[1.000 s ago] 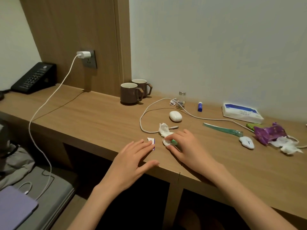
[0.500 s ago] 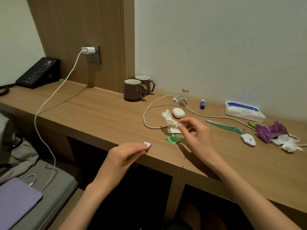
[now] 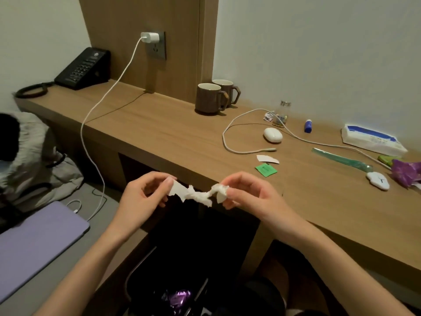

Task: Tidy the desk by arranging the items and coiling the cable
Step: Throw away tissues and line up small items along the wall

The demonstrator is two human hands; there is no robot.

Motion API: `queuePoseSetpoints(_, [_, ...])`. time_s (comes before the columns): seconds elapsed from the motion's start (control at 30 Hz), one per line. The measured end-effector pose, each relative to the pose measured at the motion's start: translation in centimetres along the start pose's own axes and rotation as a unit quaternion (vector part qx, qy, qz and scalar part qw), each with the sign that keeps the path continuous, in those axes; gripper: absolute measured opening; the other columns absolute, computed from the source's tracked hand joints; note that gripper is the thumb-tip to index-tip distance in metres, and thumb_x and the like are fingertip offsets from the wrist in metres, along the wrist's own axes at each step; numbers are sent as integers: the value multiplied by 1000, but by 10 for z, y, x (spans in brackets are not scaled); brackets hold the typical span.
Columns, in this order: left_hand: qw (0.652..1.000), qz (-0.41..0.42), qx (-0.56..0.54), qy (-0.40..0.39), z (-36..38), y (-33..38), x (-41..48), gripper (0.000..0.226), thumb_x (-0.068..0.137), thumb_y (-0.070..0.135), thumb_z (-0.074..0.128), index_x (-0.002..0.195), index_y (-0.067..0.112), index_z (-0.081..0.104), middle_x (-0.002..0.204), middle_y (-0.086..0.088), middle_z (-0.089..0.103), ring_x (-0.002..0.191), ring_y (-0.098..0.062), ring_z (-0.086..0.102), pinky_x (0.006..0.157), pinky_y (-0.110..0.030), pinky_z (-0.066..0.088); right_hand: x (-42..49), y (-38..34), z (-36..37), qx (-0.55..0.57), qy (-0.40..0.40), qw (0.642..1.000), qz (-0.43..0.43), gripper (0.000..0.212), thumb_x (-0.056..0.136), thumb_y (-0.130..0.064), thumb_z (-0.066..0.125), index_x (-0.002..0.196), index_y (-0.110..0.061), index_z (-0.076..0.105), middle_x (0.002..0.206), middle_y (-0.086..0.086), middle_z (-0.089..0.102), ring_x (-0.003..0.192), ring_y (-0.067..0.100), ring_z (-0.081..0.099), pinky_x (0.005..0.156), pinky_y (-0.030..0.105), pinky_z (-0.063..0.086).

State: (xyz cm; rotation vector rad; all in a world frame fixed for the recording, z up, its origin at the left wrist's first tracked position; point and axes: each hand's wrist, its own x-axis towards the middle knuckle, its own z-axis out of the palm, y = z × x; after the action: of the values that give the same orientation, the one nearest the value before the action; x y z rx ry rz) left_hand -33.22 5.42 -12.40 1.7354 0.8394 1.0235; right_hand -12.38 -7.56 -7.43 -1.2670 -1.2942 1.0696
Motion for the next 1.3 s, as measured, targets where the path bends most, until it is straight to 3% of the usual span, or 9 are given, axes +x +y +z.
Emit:
queuePoseSetpoints(0.23, [984, -150, 66, -74, -20, -112, -21, 11, 89, 18, 61, 92, 21, 71, 76, -2, 70, 64, -7, 63, 63, -20, 50, 25, 91, 40, -139, -70, 984, 90, 14, 93, -27, 57, 104, -23, 64, 101, 4, 65, 80, 12, 61, 78, 33, 51])
queuePoseSetpoints(0.4, [950, -237, 142, -142, -10, -194, -32, 13, 91, 13, 58, 83, 20, 65, 67, -3, 59, 60, -11, 54, 57, -18, 42, 41, 176, 61, -181, -82, 964, 179, 16, 92, -22, 58, 106, -16, 64, 96, 4, 64, 77, 8, 58, 76, 28, 50])
queuePoseSetpoints(0.5, [921, -278, 191, -194, 0, -233, -37, 12, 91, 17, 57, 82, 23, 62, 68, 5, 58, 62, -8, 55, 62, -26, 47, 49, 218, 73, -178, -83, 950, 241, 18, 90, -19, 60, 107, -13, 64, 93, 5, 65, 78, 10, 59, 79, 30, 52])
queuePoseSetpoints(0.63, [878, -331, 249, -241, 13, -263, -43, 13, 91, 23, 55, 98, 21, 66, 86, 2, 64, 78, -9, 59, 72, -21, 44, 61, 256, 86, -173, -72, 935, 300, 24, 89, -17, 59, 112, -11, 62, 85, -1, 64, 72, 7, 59, 80, 30, 53])
queuePoseSetpoints(0.7, [851, -362, 256, -281, 17, -270, -45, 26, 93, 28, 54, 115, 18, 63, 111, -4, 66, 97, -13, 61, 85, -23, 44, 65, 266, 88, -184, -75, 928, 316, 32, 92, -20, 55, 123, -13, 57, 97, 2, 65, 81, 9, 60, 81, 27, 51])
queuePoseSetpoints(0.77, [820, -383, 269, -329, 16, -273, -47, 46, 95, 34, 50, 137, 17, 45, 139, -5, 50, 125, -17, 49, 99, -22, 36, 67, 270, 87, -207, -87, 920, 322, 38, 94, -24, 53, 132, -16, 50, 115, 4, 61, 97, 11, 58, 85, 23, 47])
queuePoseSetpoints(0.83, [809, -379, 270, -359, 16, -272, -46, 54, 96, 36, 46, 146, 18, 31, 148, -4, 39, 134, -18, 39, 104, -22, 31, 66, 269, 83, -233, -107, 915, 312, 43, 95, -26, 54, 136, -20, 45, 129, 4, 54, 111, 13, 55, 90, 20, 44])
queuePoseSetpoints(1.0, [854, -289, 265, -341, 10, -241, -31, 51, 97, 31, 45, 145, 20, 31, 142, -1, 46, 124, -14, 49, 100, -21, 39, 57, 233, 70, -269, -126, 933, 202, 40, 95, -23, 55, 135, -24, 48, 128, 0, 56, 106, 8, 58, 87, 18, 49])
queuePoseSetpoints(1.3, [952, -52, 247, -175, 0, -101, -22, 33, 92, 35, 53, 124, 39, 54, 109, 22, 63, 102, 8, 57, 89, -24, 50, 17, 84, 47, -221, -81, 972, -17, 33, 95, -20, 54, 127, -29, 56, 112, -15, 65, 110, -2, 59, 95, 21, 48])
